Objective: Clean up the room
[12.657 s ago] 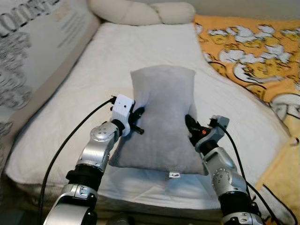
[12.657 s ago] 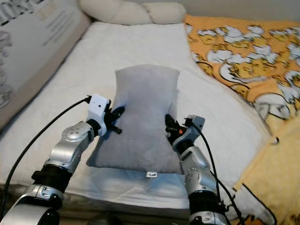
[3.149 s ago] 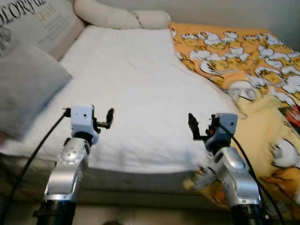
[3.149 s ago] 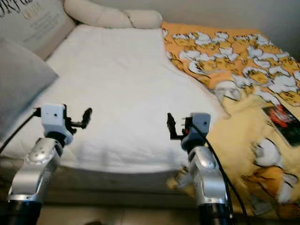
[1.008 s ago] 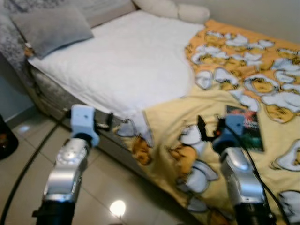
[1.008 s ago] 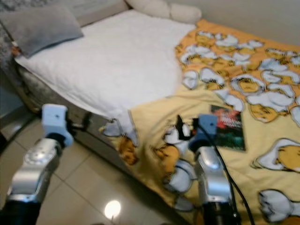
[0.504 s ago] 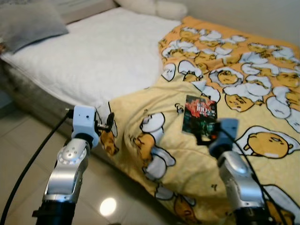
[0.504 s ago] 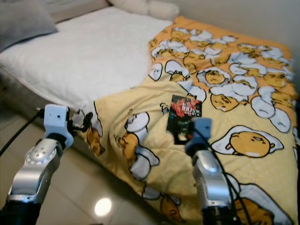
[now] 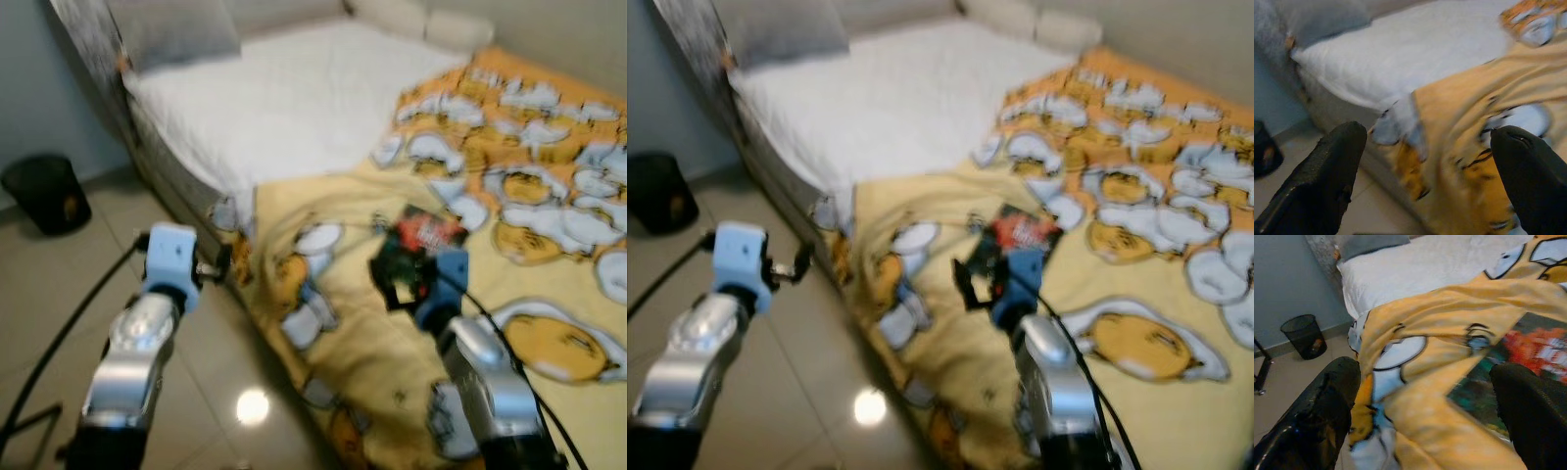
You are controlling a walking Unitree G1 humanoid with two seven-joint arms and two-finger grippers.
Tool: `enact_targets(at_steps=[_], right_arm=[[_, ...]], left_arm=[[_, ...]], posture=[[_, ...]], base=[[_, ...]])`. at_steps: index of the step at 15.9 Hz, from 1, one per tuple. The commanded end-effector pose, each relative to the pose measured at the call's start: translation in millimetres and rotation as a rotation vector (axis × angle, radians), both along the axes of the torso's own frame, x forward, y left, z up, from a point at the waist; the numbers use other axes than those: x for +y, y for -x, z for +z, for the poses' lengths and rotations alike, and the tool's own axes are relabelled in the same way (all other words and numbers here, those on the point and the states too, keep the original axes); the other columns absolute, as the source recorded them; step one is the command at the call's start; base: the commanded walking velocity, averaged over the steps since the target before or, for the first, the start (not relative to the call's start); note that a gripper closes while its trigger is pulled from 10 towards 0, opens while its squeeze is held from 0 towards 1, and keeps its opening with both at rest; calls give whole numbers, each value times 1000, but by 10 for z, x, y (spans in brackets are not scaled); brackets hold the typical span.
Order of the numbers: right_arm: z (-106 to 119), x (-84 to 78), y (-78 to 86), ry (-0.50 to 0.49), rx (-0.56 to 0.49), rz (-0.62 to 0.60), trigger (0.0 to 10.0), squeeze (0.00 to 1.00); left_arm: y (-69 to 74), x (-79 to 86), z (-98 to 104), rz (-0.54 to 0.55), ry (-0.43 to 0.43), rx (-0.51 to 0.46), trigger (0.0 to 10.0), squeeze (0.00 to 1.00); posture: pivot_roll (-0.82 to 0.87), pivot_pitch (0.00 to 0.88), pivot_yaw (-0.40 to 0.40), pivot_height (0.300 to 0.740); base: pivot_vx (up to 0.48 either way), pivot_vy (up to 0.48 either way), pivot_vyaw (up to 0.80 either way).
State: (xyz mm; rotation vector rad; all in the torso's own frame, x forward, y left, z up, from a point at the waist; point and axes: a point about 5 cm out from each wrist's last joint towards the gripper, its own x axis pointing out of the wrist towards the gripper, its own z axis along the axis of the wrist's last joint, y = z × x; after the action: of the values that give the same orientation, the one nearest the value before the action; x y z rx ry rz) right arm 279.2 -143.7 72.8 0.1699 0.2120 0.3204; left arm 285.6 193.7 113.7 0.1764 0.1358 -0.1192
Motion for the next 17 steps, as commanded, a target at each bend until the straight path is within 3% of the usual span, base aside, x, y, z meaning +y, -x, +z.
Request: enact_targets(at_steps=[1, 5, 6, 8, 10, 17], right_arm=[[-27, -85, 23, -6, 14, -23, 10000, 0], [-30, -69, 3, -6, 23, -28, 10000, 0], [-46, -74, 4, -2, 32, -42, 10000, 0], [-72, -89, -2, 7, 47, -80, 10000, 0], [-82, -96, -11, 0, 55, -104, 10000, 0], [-98, -20, -26, -11, 57, -118, 10000, 0]], left_arm=[[22, -129, -30, -70, 8, 12, 10000, 1000], [25, -203, -85, -117, -18, 33, 10000, 992], [24, -206, -87, -120, -17, 34, 10000, 929], [9, -203, -89, -118, -18, 40, 10000, 655], [-4, -208, -91, -115, -18, 39, 10000, 0], [-44, -189, -87, -81, -22, 28, 10000, 0]], posture=[[54, 0, -9, 740], [47, 0, -1, 740], [45, 0, 0, 740], [40, 0, 1, 740], [39, 0, 1, 740], [41, 0, -6, 740]], base=[[0, 0, 0], [0, 0, 0], [0, 0, 0], [0, 0, 0], [0, 0, 0], [0, 0, 0]])
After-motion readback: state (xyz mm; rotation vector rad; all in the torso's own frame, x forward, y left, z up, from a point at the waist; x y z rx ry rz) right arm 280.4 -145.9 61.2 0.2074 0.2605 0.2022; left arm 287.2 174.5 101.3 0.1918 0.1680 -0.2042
